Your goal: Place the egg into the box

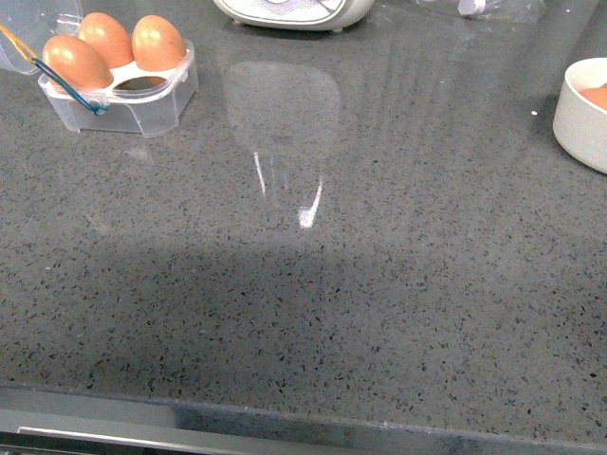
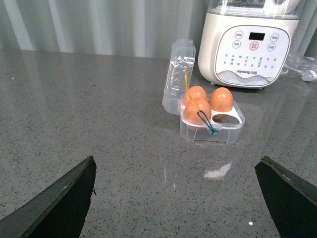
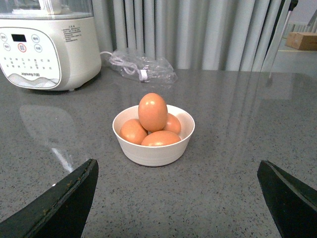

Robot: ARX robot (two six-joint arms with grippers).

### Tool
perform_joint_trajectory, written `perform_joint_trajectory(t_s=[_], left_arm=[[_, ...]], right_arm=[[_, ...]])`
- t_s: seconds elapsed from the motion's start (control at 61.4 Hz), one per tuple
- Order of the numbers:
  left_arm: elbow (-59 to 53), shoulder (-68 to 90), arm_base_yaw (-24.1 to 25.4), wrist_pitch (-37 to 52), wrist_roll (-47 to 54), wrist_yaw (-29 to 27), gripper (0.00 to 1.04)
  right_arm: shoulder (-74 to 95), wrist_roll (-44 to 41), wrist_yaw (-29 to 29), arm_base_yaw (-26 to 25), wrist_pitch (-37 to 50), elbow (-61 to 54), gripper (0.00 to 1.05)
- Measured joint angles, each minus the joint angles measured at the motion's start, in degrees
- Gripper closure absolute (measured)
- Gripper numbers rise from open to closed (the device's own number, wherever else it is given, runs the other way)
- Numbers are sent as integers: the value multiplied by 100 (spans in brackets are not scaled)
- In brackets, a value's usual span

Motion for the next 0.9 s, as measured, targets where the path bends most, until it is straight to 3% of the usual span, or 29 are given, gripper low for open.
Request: perform_joint_trajectory(t_s=[0.895], left_arm=[[0,0,2,0,0,0,7]], right_arm=[[0,0,0,0,0,0,7]])
